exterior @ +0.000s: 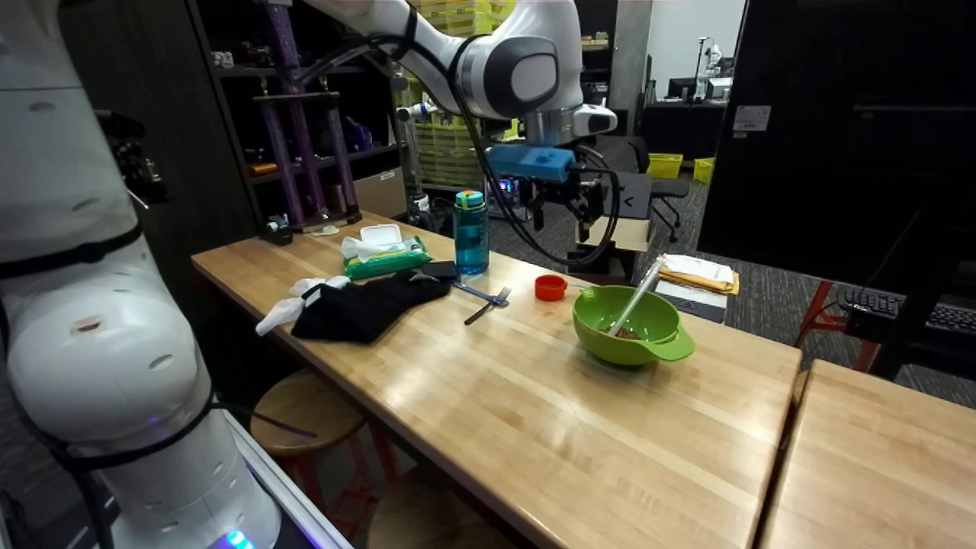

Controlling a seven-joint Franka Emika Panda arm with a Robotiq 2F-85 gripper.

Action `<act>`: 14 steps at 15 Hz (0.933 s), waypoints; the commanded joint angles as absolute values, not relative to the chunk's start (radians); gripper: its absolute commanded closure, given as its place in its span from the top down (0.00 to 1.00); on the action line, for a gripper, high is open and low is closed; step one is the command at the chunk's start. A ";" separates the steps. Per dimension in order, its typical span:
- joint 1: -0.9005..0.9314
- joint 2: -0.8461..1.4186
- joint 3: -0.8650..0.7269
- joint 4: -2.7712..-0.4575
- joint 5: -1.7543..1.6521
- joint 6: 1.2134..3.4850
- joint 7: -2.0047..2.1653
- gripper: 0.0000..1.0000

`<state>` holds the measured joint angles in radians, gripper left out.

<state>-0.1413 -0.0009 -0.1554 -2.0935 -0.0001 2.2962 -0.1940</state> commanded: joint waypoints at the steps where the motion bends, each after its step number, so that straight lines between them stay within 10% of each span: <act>1: -0.146 0.093 -0.151 -1.967 0.029 2.279 -0.232 1.00; 14: -0.149 0.097 -0.148 -1.975 0.002 2.292 -0.206 1.00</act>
